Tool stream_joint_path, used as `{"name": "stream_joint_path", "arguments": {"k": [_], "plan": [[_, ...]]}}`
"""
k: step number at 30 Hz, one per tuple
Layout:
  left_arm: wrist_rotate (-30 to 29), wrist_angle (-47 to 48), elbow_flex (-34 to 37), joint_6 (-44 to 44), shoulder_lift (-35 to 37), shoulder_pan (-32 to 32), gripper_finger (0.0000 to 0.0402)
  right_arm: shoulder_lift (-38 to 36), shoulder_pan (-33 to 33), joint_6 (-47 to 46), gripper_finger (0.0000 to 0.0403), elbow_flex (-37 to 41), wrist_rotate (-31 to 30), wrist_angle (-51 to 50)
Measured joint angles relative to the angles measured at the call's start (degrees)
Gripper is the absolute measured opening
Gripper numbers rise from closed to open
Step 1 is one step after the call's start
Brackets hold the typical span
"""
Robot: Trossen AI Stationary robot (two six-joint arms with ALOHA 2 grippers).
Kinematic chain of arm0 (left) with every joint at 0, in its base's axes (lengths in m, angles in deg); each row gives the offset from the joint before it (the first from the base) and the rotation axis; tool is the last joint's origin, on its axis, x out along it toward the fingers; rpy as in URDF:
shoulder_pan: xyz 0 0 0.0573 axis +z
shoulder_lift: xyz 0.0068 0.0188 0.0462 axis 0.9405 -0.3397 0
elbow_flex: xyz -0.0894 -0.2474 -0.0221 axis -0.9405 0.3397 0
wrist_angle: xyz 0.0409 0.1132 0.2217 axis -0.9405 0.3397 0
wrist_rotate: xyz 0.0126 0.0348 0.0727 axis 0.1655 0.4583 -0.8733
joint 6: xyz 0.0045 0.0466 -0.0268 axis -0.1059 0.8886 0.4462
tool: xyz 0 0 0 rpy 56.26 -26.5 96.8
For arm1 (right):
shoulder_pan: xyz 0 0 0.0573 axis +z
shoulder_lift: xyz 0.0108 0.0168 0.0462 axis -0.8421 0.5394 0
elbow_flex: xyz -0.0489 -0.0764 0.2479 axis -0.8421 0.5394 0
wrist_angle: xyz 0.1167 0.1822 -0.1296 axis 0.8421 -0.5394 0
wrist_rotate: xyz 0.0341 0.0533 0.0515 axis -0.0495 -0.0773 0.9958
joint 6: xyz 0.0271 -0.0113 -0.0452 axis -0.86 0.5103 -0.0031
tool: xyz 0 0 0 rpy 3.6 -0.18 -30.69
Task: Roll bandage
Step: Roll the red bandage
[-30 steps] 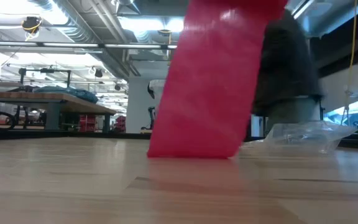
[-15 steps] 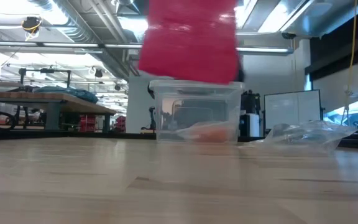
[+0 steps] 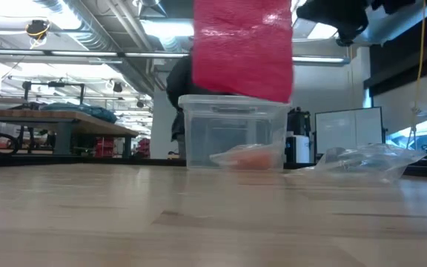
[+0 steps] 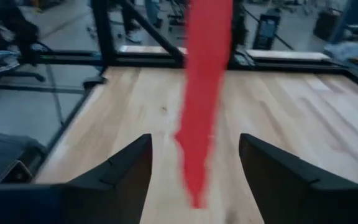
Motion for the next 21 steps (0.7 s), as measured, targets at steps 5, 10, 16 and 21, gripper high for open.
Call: {"name": "stream_joint_path", "arguments": {"k": [5,10,16,21], "plan": [[0.0,-4.3,0.0,1.2,0.0,-0.2,0.0004,7.3,-0.9,4.3,0.0213,0.0,-2.0,10.1],[0.0,-7.1,0.0,4.3,0.0,-0.7,0.0004,10.1,-2.6,4.8,0.0195,0.0,-0.7,16.6],[0.0,-9.5,0.0,7.0,0.0,-0.7,0.0004,11.4,-2.6,6.8,0.0148,-0.9,1.9,17.4],[0.0,-9.9,0.0,7.7,0.0,-0.7,0.0004,12.1,-2.6,9.1,0.003,-2.4,3.6,16.0]]}}
